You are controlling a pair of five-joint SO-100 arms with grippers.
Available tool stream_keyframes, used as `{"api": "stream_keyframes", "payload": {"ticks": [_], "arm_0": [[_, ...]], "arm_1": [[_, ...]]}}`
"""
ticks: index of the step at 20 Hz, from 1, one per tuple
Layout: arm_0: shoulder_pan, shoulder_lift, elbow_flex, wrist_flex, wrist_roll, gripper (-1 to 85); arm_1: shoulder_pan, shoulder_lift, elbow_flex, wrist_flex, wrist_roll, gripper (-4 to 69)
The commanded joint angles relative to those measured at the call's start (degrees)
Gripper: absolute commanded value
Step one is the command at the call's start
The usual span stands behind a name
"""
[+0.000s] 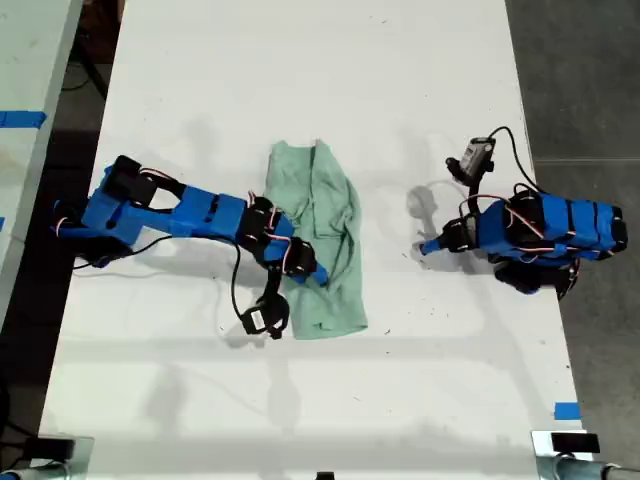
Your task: Fold t shirt
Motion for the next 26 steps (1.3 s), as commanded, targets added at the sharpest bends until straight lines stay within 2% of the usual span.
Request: {"api": "stream_keyframes", "payload": {"ticks": [1,5,9,11,14,15,20,22,26], "arm_0": [[-1.2,-0.4,-4.4,-1.9,1.6,23.3],[-0.6,1.1,-4.0,-0.2,0.9,22.9],[-0.4,19.6,5.4,8.8,-3.1,20.4],[-3.8,32.9,19.4,11.1,-4.1,13.9],[-8.9,58.6,46.8,7.5,-5.1,1.0],[-10.4,68.8,56.2,6.3,-5.2,-0.1],[-13.6,125.9,97.5,-0.4,-6.0,-0.1],[-12.9,134.5,106.3,-2.4,-5.4,-0.1],[-13.0,142.9,112.1,-2.7,0.4,-0.1]], "arm_1": [[-0.1,0.6,4.0,-1.7,-0.8,4.0],[-0.2,0.6,4.0,-1.7,-1.0,4.0],[-0.2,0.6,4.0,-1.7,-1.1,4.0],[-0.2,0.6,4.0,-1.7,-1.1,4.0],[-0.3,0.6,4.0,-1.7,-1.1,3.9],[-0.3,0.6,4.0,-1.7,-1.1,3.9],[0.2,0.6,4.0,-1.7,-1.2,4.2],[0.3,0.6,4.0,-1.7,-1.1,4.2],[0.3,0.6,4.0,-1.7,-0.8,4.2]]}}
